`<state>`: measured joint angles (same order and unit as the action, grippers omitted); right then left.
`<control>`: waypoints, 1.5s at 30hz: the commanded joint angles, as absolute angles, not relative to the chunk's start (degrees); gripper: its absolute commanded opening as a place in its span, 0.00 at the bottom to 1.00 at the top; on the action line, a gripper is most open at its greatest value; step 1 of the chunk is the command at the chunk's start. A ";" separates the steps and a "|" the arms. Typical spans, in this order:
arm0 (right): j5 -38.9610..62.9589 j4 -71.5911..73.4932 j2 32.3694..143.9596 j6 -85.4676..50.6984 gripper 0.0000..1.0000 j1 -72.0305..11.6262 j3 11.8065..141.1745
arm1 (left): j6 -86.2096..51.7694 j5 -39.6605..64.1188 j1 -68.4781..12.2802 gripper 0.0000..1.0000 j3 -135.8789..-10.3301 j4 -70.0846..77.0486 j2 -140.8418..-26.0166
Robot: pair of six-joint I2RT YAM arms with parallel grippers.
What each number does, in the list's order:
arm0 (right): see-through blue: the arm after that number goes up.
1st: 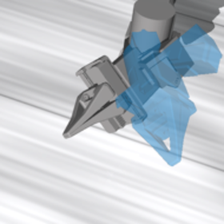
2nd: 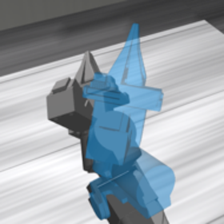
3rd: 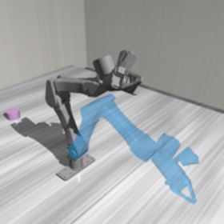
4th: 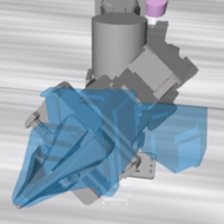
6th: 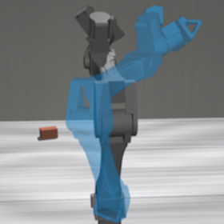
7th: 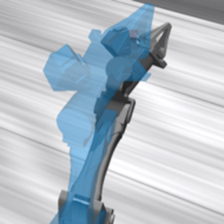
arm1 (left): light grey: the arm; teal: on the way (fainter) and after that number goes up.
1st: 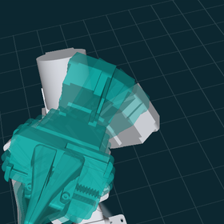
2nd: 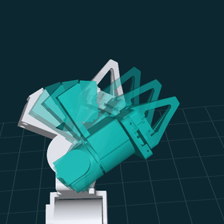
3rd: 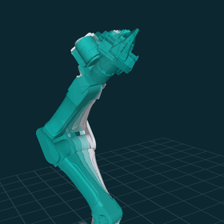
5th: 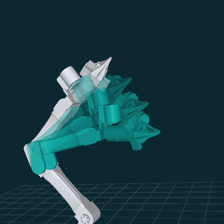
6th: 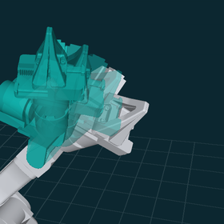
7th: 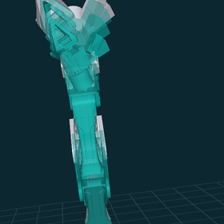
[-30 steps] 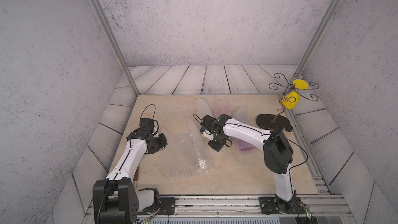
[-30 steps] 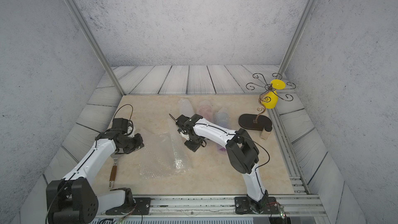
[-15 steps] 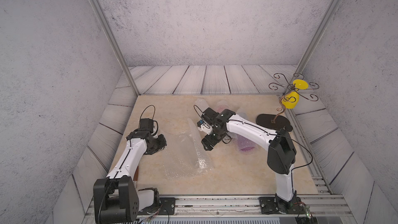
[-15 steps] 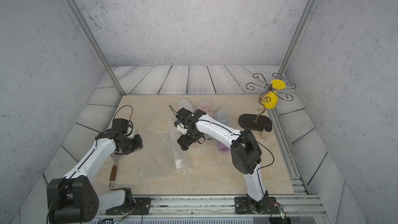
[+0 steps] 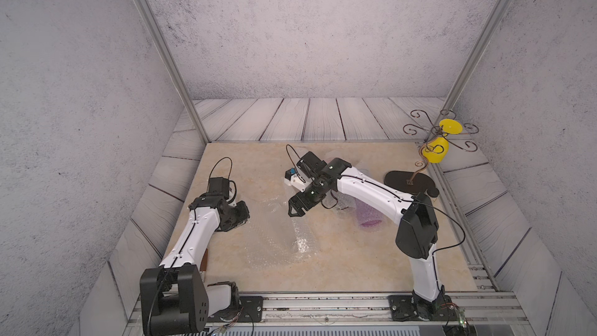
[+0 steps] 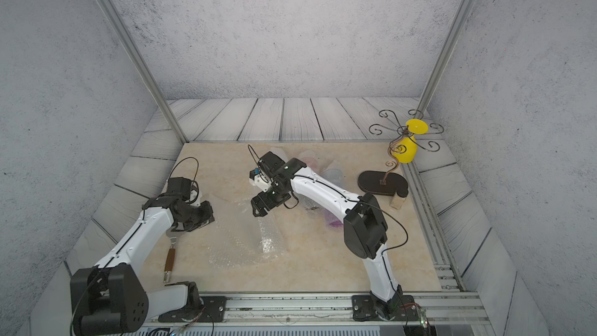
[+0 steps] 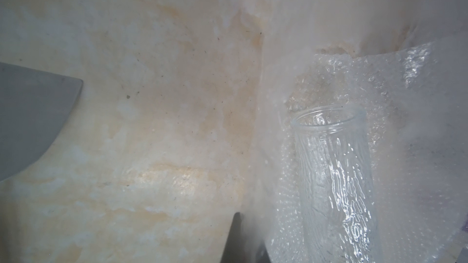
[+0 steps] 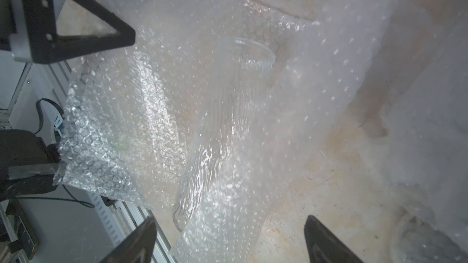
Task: Unwrap the vase from the bubble wrap
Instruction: Unwrap the bubble wrap at the center of the board.
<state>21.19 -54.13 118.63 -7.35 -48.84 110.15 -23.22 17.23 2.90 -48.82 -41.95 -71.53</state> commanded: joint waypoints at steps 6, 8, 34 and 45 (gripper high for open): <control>18.78 -58.59 126.74 -8.09 0.81 -48.80 112.99 | -23.38 18.11 3.89 0.00 -48.56 -41.36 -71.28; 17.95 -59.10 127.41 -8.01 0.71 -48.63 113.20 | -23.39 18.20 4.00 0.00 -48.55 -41.26 -71.23; 25.94 -53.20 114.83 -8.73 0.37 -44.20 90.31 | -21.77 2.63 6.86 0.19 -56.15 -46.05 -83.50; 16.52 -57.85 111.61 -8.01 0.80 -44.22 97.23 | -23.13 3.27 6.07 0.79 -59.86 -51.84 -73.82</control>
<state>21.32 -55.00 117.40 -8.62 -44.38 94.63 -22.37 3.22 6.26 -58.06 -48.40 -75.50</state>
